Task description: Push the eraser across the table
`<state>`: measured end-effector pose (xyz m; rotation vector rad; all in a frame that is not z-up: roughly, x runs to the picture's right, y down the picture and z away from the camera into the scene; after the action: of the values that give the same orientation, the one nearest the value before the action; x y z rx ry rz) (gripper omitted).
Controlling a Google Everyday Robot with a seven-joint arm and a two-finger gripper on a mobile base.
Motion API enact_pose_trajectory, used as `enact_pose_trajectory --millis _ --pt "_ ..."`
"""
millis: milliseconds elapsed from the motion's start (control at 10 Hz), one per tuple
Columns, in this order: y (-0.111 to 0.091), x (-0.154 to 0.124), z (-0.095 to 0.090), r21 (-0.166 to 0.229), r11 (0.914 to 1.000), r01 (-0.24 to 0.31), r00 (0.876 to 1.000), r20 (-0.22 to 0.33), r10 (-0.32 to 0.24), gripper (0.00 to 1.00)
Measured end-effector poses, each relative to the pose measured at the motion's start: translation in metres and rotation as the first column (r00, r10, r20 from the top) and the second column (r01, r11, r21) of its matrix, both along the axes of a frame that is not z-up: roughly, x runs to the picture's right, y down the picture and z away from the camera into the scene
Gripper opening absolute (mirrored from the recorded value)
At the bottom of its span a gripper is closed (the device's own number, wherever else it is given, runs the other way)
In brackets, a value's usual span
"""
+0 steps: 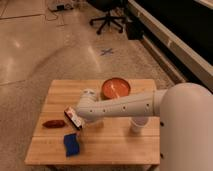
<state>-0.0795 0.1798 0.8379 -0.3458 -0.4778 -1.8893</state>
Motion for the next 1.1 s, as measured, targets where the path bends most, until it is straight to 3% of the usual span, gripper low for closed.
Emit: enact_pose_trajectory --millis 800,1100 --pt "-0.023 -0.026 0.012 0.024 0.9994 0.025 1.0 -0.001 -0.025 0.8" --pt "-0.028 -0.022 0.002 0.015 0.9999 -0.007 1.0 0.026 0.007 0.8"
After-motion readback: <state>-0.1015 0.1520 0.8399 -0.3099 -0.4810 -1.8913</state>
